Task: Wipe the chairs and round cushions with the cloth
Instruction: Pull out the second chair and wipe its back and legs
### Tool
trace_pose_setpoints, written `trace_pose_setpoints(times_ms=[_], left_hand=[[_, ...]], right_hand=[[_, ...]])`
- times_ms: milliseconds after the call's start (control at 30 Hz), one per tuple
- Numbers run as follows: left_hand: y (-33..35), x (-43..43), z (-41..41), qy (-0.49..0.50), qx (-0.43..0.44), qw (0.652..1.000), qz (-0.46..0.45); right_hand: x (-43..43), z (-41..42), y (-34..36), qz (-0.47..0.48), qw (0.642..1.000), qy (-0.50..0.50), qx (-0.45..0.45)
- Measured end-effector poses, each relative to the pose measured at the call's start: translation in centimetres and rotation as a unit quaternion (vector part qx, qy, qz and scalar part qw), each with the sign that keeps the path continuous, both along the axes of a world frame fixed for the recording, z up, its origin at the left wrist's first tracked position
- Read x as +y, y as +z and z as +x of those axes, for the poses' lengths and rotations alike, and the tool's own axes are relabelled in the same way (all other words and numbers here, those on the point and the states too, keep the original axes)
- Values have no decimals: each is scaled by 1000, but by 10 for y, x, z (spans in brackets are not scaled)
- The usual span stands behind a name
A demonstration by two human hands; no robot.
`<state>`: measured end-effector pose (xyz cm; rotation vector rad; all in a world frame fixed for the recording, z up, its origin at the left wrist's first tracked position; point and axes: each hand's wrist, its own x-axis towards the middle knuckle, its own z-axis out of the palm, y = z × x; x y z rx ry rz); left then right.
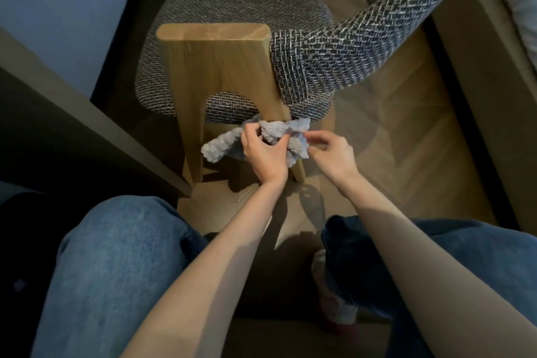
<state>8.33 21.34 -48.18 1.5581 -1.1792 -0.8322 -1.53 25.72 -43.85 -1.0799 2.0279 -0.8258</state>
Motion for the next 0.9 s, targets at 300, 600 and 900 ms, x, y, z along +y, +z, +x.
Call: trace_pose_setpoints(times_ms=[300, 600, 900], left_hand=[[1, 15, 27, -129, -16, 991, -12], [19, 10, 29, -71, -29, 993, -85], [-31, 1, 12, -68, 103, 991, 45]], right_hand=[[-19, 16, -19, -137, 982, -80, -102], [-30, 29, -9, -242, 957, -139, -84], [-30, 24, -54, -178, 969, -163, -49]])
